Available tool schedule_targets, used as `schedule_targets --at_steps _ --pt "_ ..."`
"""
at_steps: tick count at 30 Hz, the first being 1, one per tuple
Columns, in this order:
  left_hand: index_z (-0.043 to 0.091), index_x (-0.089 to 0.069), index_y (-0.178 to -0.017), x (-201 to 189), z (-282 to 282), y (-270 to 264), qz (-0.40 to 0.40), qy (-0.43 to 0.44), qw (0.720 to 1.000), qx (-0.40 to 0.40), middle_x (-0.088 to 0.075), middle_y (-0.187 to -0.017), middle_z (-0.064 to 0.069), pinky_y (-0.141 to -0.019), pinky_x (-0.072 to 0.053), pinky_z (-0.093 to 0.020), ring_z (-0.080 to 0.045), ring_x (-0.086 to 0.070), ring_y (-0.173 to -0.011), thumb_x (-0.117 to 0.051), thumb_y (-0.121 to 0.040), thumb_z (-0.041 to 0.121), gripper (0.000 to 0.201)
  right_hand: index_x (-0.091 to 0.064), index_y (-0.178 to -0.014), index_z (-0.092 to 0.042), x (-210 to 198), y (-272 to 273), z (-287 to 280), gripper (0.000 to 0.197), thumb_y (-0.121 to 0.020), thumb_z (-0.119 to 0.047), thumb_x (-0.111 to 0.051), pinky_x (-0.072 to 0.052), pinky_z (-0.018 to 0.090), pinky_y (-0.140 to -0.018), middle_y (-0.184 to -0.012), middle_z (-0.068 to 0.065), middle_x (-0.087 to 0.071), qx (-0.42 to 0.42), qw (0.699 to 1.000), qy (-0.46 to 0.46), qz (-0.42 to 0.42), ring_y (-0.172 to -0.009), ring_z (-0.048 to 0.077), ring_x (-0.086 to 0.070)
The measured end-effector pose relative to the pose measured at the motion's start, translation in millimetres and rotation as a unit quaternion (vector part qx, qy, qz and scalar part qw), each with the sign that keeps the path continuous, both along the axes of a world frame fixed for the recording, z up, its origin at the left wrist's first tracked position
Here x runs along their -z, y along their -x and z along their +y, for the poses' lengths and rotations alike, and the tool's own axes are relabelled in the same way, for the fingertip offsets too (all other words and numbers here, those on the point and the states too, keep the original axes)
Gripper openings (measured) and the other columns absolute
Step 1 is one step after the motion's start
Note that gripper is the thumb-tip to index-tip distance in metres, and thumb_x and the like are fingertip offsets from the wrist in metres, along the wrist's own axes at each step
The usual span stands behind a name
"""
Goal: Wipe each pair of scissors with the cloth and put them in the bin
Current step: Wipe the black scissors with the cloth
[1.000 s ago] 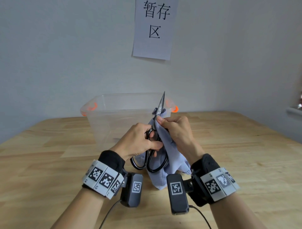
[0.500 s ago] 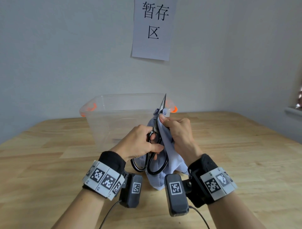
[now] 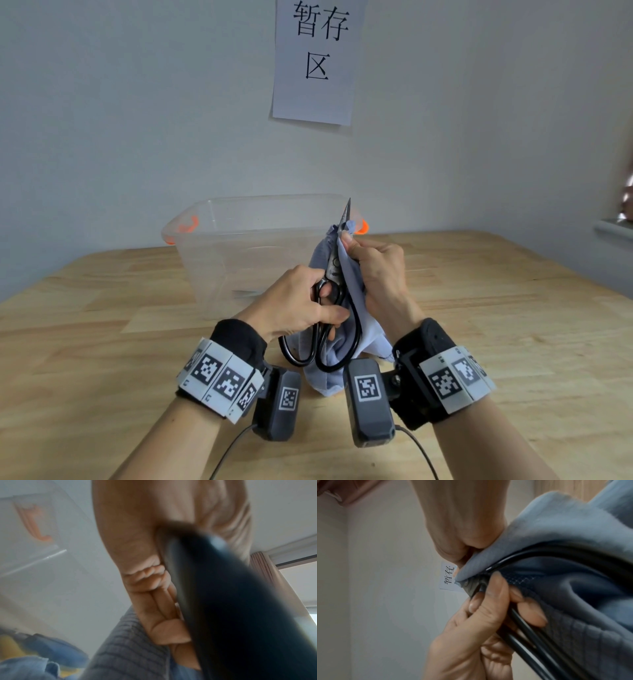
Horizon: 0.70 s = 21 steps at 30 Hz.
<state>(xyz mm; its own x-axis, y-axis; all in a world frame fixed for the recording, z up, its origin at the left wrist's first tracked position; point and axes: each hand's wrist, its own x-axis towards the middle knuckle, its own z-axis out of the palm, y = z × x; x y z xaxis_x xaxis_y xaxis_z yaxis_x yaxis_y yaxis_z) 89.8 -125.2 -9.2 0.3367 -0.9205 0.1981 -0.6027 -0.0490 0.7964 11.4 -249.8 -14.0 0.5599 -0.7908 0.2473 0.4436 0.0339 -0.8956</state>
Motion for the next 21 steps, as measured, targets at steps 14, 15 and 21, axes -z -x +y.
schedule_targets --at_steps 14,15,21 --pt "0.017 -0.037 -0.07 5.6 -5.6 9.5 -0.006 -0.037 0.999 0.017 -0.064 -0.073 -0.029 -0.072 -0.052 -0.059 -0.048 -0.066 -0.072 -0.08 -0.062 0.04 0.049 -0.073 -0.068 -0.001 -5.7 4.1 -8.7 0.027 -0.091 -0.013 -0.071 -0.055 0.039 -0.069 -0.07 0.017 -0.068 0.034 0.999 -0.025 -0.005 -0.066 0.027 -0.064" --pt "0.017 -0.037 -0.07 5.7 -5.9 10.3 -0.008 -0.039 0.999 0.019 -0.064 -0.073 -0.029 -0.071 -0.052 -0.059 -0.048 -0.066 -0.072 -0.08 -0.063 0.038 0.048 -0.074 -0.068 -0.001 -5.9 4.0 -9.8 0.026 -0.09 -0.013 -0.071 -0.056 0.041 -0.071 -0.072 0.018 -0.068 0.037 0.999 -0.028 -0.005 -0.068 0.027 -0.064" --pt "0.014 -0.038 -0.072 11.0 -8.9 7.5 0.0 -0.036 0.999 0.033 -0.062 -0.066 -0.014 -0.067 -0.05 -0.041 -0.033 -0.072 -0.066 -0.079 -0.08 0.008 0.043 -0.073 -0.07 0.002 -6.0 3.7 -13.6 0.025 -0.09 -0.013 -0.071 -0.058 0.035 -0.07 -0.075 0.018 -0.069 0.044 0.998 -0.046 -0.015 -0.073 0.026 -0.067"
